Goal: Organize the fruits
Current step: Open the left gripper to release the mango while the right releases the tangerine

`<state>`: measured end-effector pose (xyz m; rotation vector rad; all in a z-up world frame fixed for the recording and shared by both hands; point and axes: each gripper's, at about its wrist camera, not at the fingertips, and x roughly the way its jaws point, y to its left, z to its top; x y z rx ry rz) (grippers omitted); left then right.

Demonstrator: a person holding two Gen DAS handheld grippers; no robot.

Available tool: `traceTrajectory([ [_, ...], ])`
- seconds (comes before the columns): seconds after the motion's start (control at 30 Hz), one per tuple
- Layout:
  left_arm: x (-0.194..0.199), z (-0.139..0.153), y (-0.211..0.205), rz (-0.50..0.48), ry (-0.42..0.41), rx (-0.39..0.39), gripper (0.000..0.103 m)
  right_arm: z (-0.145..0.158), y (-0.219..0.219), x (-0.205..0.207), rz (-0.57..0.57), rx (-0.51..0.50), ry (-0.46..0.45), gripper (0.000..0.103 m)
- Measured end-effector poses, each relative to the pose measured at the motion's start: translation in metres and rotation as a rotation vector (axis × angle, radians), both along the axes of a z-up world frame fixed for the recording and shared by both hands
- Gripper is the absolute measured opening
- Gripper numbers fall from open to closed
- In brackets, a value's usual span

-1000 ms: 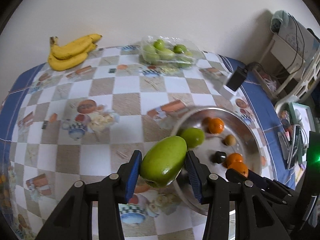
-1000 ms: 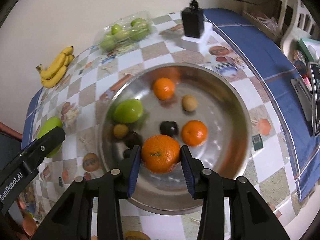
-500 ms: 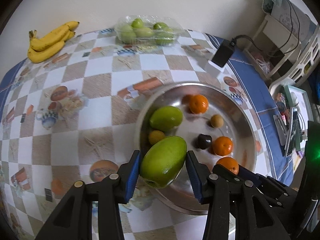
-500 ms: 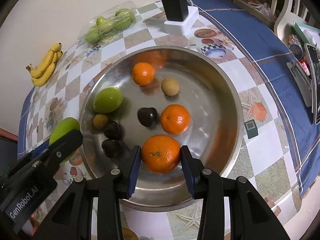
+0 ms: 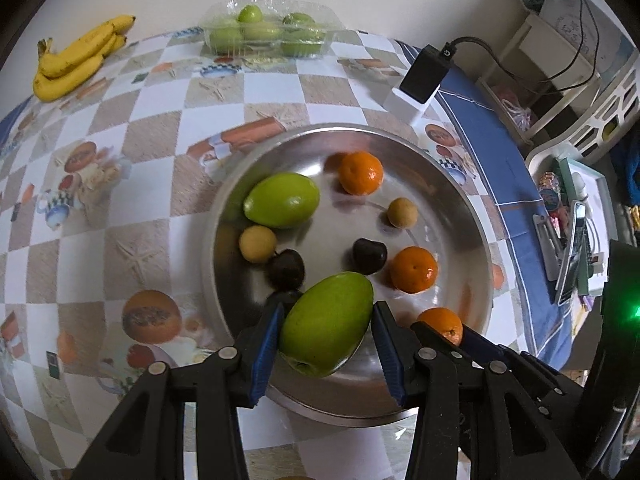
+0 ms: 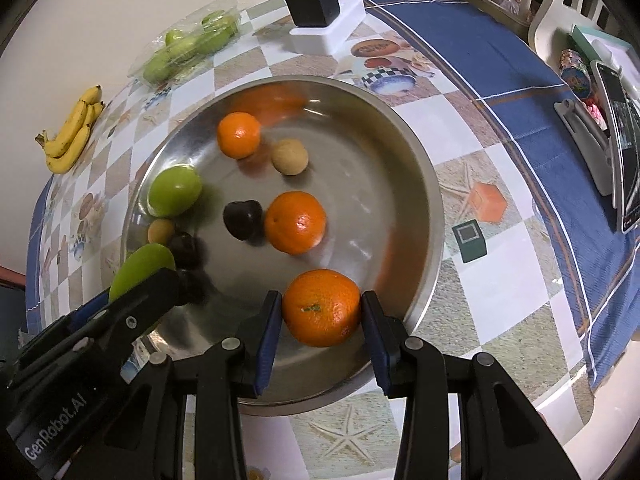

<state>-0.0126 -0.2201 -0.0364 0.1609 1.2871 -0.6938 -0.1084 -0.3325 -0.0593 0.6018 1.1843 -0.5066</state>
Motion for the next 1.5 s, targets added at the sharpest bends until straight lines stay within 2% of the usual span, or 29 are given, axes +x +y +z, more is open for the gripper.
traceTrajectory([
  [0.4, 0.001, -0.012, -0.003, 0.027, 0.061, 0.000, 0.049, -0.001, 0.003, 0.001, 0.032, -0.023, 0.014, 0.042],
  [0.5, 0.002, -0.013, -0.002, 0.030, 0.062, 0.005, 0.050, -0.002, 0.003, 0.002, 0.036, -0.016, 0.014, 0.042],
  [0.6, 0.003, -0.012, -0.001, 0.028, 0.056, 0.007, 0.057, -0.002, 0.004, 0.003, 0.034, -0.013, 0.013, 0.042],
  [0.93, 0.011, 0.000, 0.011, 0.053, 0.034, -0.014, 0.059, 0.003, 0.002, 0.002, 0.029, -0.024, -0.015, 0.043],
  [1.0, 0.015, 0.003, 0.018, 0.079, 0.014, -0.006, 0.065, 0.003, 0.003, 0.003, 0.032, -0.034, -0.013, 0.054],
  [1.03, 0.018, 0.005, 0.023, 0.099, -0.002, 0.004, 0.066, 0.003, 0.003, 0.004, 0.032, -0.036, -0.014, 0.056],
  [1.13, 0.024, 0.006, 0.035, 0.146, -0.048, 0.042, 0.079, 0.004, 0.004, 0.005, 0.030, -0.038, -0.020, 0.064],
  [1.2, 0.027, 0.006, 0.046, 0.179, -0.106, 0.099, 0.093, 0.005, 0.005, 0.005, 0.029, -0.046, -0.026, 0.072],
  [1.27, 0.030, 0.006, 0.054, 0.204, -0.160, 0.144, 0.101, 0.006, 0.005, 0.006, 0.031, -0.056, -0.035, 0.079],
  [1.4, 0.035, 0.003, 0.071, 0.241, -0.213, 0.188, 0.103, 0.009, 0.007, 0.007, 0.038, -0.066, -0.059, 0.084],
  [1.43, 0.036, 0.002, 0.075, 0.248, -0.219, 0.195, 0.103, 0.009, 0.008, 0.008, 0.040, -0.068, -0.062, 0.087],
  [1.47, 0.036, 0.001, 0.078, 0.252, -0.221, 0.198, 0.103, 0.009, 0.008, 0.007, 0.041, -0.069, -0.064, 0.095],
  [1.5, 0.036, 0.000, 0.081, 0.256, -0.222, 0.199, 0.103, 0.010, 0.009, 0.008, 0.043, -0.071, -0.067, 0.096],
])
